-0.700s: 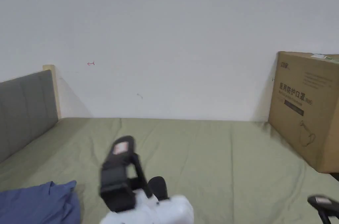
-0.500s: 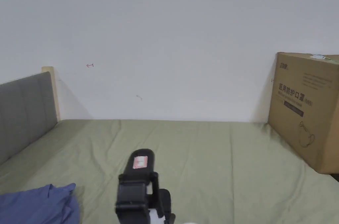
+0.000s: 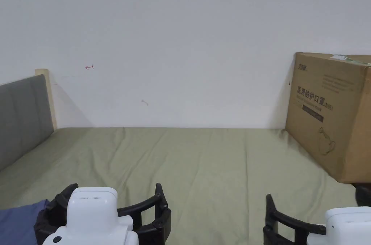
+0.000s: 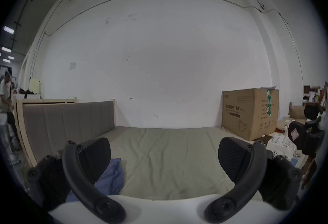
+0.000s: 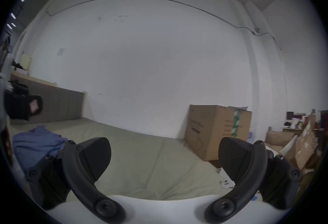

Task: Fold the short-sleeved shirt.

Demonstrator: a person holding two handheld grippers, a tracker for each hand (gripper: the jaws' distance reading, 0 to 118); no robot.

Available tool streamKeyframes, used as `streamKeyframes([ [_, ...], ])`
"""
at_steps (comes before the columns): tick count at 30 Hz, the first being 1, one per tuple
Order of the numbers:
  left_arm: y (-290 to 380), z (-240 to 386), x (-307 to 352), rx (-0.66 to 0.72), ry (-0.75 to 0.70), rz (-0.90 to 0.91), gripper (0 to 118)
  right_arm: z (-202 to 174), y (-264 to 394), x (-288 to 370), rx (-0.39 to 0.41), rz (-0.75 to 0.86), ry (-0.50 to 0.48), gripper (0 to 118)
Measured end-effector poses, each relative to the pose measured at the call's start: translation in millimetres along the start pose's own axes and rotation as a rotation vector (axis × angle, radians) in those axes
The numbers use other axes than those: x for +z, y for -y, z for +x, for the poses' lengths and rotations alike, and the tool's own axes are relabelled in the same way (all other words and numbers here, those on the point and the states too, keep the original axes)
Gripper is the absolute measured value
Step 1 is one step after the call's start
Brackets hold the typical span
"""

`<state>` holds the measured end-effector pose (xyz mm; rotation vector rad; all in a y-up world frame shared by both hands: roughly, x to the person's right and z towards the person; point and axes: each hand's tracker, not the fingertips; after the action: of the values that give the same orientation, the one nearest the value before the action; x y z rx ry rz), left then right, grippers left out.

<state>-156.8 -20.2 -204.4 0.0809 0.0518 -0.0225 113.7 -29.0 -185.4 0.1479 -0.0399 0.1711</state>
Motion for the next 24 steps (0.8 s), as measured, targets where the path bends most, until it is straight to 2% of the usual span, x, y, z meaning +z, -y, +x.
streamKeyframes([
  [1, -0.4, -0.6, 0.3, -0.004, 0.009, -0.003, 118, -0.9, 0.6, 0.6, -0.042, -0.01, -0.028, 118],
  [6, -4.1, -5.6, 4.2, 0.021, 0.017, 0.004, 118, 5.8, 4.0, -7.0, -0.176, -0.09, -0.045, 118],
  [12, -2.6, -9.0, 3.7, 0.057, 0.021, -0.033, 118, 13.4, 4.2, -8.9, -0.235, -0.124, -0.031, 118],
  [24, -0.4, -7.5, 8.0, 0.056, 0.014, -0.04, 118, 9.5, -0.8, -0.4, -0.179, -0.082, -0.017, 118],
])
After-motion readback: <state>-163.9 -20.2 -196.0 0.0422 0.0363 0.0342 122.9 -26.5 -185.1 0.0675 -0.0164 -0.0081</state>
